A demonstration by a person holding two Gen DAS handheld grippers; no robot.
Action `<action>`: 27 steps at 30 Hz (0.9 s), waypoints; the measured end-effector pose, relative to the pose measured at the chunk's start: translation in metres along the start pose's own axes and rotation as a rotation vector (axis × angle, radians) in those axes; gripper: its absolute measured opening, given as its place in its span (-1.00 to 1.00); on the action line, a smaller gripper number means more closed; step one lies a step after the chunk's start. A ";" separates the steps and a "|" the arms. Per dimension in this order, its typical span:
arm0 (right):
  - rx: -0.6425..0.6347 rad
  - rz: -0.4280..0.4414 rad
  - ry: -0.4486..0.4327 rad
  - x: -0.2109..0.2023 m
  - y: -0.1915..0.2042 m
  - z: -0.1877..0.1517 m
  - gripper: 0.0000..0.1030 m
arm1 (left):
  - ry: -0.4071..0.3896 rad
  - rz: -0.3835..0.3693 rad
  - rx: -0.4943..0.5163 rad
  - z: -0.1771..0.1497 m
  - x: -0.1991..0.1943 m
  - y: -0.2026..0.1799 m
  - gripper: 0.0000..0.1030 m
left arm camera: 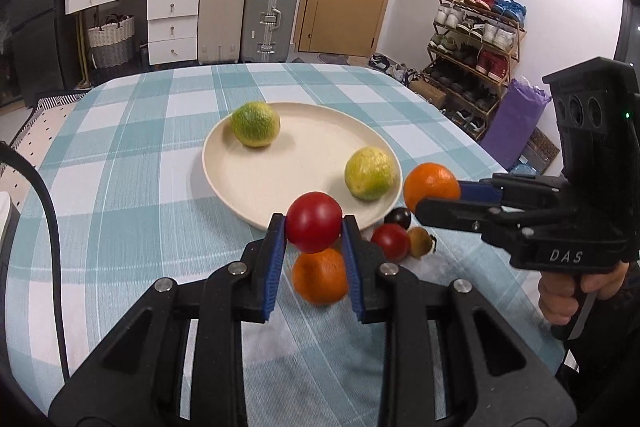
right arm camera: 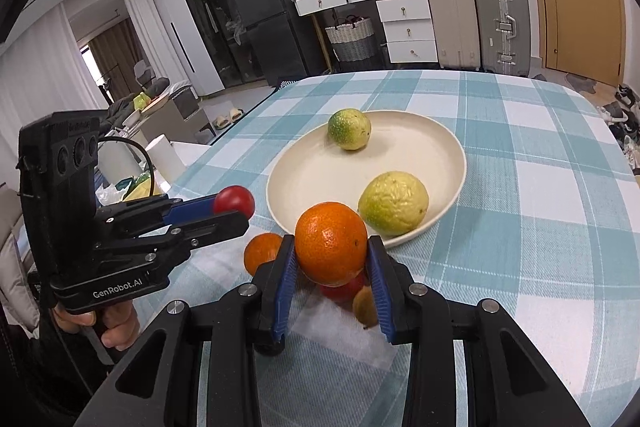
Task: Organize fruits
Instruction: 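Carry the tomato and orange onto the plate and open both tools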
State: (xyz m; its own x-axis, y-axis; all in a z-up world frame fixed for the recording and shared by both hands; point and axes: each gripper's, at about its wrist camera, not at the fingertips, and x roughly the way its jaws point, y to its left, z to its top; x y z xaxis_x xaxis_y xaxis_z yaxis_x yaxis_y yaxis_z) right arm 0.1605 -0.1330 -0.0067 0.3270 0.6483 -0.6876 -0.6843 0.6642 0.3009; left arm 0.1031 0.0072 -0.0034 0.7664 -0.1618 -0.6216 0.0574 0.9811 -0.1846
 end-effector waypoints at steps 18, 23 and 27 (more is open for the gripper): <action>0.033 0.025 0.100 0.045 -0.011 0.020 -0.32 | -0.026 0.008 -0.013 0.031 0.040 0.012 -0.52; 0.030 -0.015 0.102 0.049 -0.018 0.021 -0.32 | -0.019 0.009 -0.029 0.028 0.048 0.018 -0.52; 0.030 -0.052 0.099 0.053 -0.025 0.026 -0.32 | -0.001 0.015 -0.035 0.026 0.056 0.021 -0.52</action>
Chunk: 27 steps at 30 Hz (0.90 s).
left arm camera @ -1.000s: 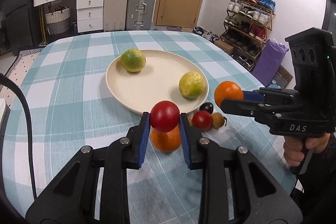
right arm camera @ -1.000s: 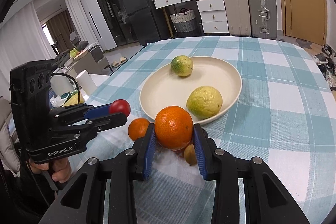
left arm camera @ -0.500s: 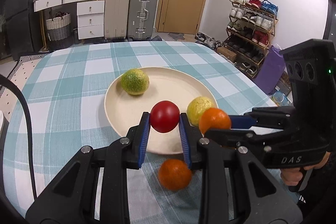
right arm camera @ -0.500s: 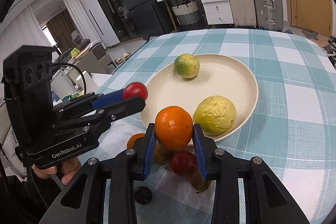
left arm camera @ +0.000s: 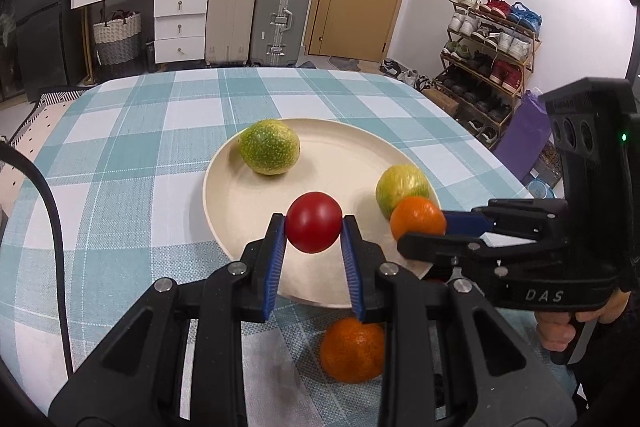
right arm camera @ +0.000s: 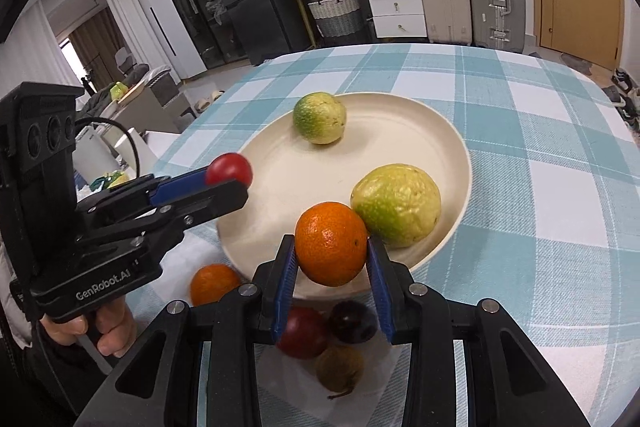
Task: Organize fruits
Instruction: 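Carry the tomato and orange onto the plate and open both tools, then withdraw both tools from the plate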
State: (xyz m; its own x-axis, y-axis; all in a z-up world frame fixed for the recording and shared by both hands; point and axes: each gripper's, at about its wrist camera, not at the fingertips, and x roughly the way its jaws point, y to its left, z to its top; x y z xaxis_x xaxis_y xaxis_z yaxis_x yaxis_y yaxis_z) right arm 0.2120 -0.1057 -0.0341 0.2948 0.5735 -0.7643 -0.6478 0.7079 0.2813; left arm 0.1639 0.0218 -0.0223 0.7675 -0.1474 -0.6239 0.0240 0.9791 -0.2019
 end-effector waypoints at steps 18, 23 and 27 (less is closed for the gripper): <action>0.046 -0.081 -0.012 0.018 -0.013 0.015 -0.31 | 0.024 0.025 -0.002 -0.001 0.014 0.003 -0.52; 0.032 -0.068 -0.051 0.007 -0.010 0.011 -0.24 | 0.016 0.031 -0.004 -0.001 0.012 0.004 -0.51; 0.014 -0.086 -0.063 -0.005 -0.009 0.005 -0.18 | 0.027 0.036 -0.006 -0.002 0.010 0.005 -0.27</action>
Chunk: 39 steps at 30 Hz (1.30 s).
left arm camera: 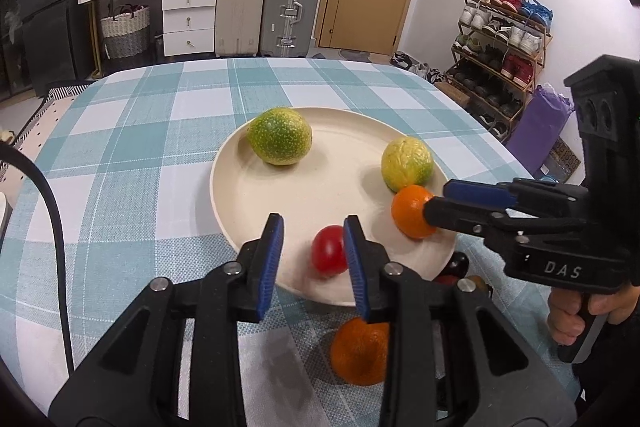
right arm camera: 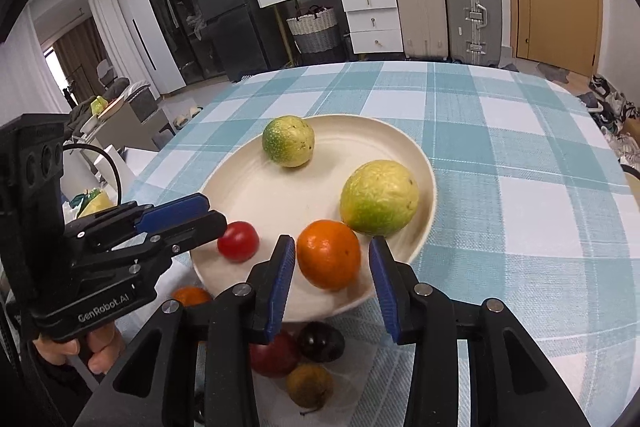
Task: Organize fruits
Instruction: 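Withdraw both tools from the plate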
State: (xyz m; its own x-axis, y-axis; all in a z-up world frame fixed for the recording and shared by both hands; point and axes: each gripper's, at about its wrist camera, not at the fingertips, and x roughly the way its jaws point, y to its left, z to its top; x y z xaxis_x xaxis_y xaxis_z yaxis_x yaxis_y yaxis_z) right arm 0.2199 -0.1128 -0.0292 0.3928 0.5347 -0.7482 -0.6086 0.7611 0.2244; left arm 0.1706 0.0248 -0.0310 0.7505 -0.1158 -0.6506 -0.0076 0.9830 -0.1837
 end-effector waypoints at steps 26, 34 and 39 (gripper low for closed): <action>-0.032 -0.063 0.020 -0.046 -0.004 -0.050 0.99 | -0.021 0.061 0.061 -0.038 -0.069 -0.022 0.98; -0.050 -0.041 0.045 -0.041 0.001 -0.054 0.99 | 0.006 0.067 0.073 -0.045 -0.062 -0.024 0.98; -0.057 -0.012 0.070 -0.035 0.003 -0.058 0.99 | 0.029 0.075 0.075 -0.049 -0.055 -0.025 0.98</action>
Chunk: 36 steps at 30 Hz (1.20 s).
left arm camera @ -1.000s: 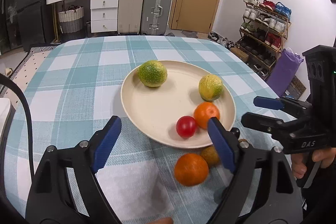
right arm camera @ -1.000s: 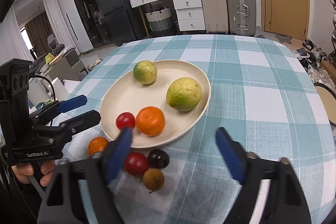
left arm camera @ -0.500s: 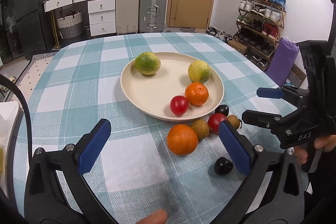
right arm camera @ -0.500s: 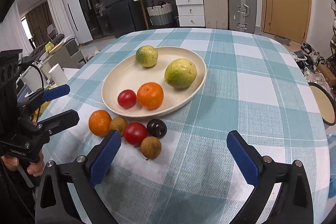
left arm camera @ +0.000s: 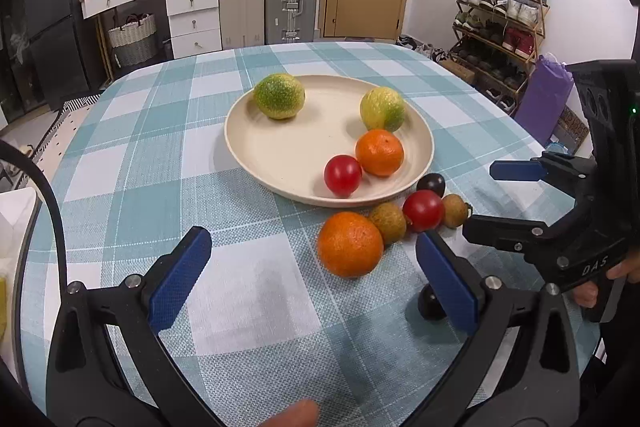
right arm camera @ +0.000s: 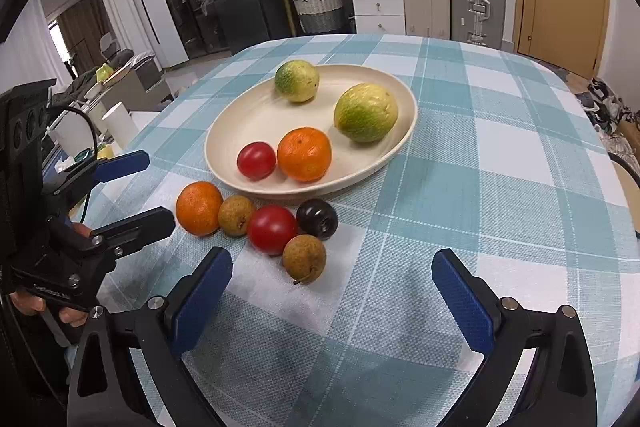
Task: Organize fruits
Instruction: 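Withdraw both tools from the plate, then grasp the large orange with the left tool while the right tool grasps a brown kiwi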
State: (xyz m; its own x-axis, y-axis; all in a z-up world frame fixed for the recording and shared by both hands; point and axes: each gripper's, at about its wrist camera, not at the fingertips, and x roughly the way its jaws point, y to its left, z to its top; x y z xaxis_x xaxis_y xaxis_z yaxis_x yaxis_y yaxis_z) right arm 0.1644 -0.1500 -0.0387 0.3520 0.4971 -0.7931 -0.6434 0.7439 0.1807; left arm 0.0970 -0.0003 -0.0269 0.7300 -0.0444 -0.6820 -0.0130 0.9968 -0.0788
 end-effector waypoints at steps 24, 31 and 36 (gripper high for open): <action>-0.033 0.062 0.031 0.009 0.011 -0.006 0.13 | 0.041 -0.018 -0.031 -0.002 0.013 0.006 0.98; -0.045 0.084 0.035 0.012 0.016 -0.008 0.07 | 0.046 -0.022 -0.036 -0.002 0.014 0.006 0.98; -0.033 0.082 0.033 0.011 0.013 -0.007 -0.16 | 0.047 -0.022 -0.033 -0.002 0.014 0.006 0.98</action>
State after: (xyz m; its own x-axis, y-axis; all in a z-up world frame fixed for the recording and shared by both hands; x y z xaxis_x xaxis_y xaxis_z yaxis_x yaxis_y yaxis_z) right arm 0.1555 -0.1376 -0.0491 0.2748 0.5402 -0.7954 -0.6912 0.6860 0.2271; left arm 0.1057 0.0047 -0.0389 0.6977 -0.0704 -0.7130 -0.0205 0.9928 -0.1180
